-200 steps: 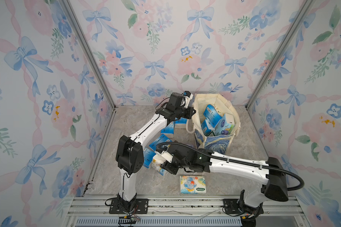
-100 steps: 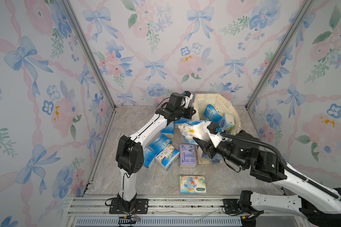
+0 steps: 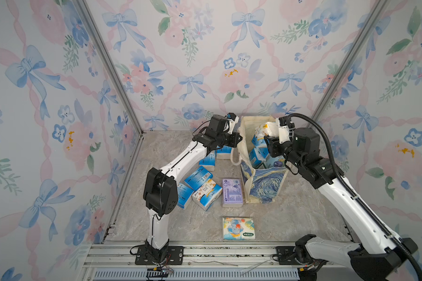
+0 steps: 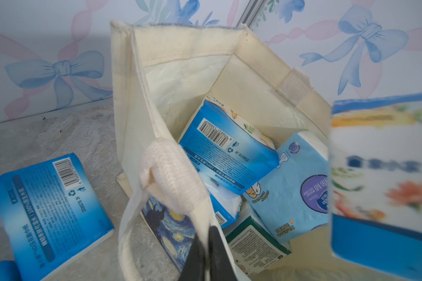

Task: Put tissues into the canvas bag
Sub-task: Place the pack of facial tissues in the canvas bag.

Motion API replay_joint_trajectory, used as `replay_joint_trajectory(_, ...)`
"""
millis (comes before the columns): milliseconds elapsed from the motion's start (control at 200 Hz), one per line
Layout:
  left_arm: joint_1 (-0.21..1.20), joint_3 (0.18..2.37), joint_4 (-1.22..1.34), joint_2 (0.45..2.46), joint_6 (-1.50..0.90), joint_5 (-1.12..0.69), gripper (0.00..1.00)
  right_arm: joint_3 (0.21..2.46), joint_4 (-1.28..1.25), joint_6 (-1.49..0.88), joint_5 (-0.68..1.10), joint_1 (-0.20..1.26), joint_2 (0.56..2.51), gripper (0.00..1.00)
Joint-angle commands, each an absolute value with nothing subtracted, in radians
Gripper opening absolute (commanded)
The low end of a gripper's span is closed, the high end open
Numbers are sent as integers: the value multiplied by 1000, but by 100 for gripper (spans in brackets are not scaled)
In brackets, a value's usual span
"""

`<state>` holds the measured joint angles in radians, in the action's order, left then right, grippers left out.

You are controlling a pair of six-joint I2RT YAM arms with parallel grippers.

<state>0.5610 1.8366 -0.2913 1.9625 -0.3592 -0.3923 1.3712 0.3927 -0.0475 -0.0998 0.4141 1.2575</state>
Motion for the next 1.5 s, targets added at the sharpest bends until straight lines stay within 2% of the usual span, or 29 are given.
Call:
replay_joint_trajectory(0,547,1856,-310,1964,-338,-385,9,1443,368,-138,62,378,1330,47)
replay_joint_trajectory(215,542,1870,-312,1974,-333,-393,9,1567,441,-148,92,356,1507,46)
replay_joint_trajectory(480,542,1884,-311,1964,-327,-413,9,1724,612,-88,-21,359,1687,46)
replay_joint_trajectory(710,541,1897,-311,1954,-316,-413,9,1794,719,-57,-43,368,1773,45)
replay_joint_trajectory(1215,533,1904,-314,1980,-319,-423,9,2109,1008,27,-115,408,2054,46)
replay_joint_trajectory(1375,528,1899,-314,1985,-319,-425,9,2119,1000,31,-128,402,2036,51)
replay_joint_trajectory(1495,525,1896,-314,1988,-320,-426,9,2100,955,19,-77,392,1974,64)
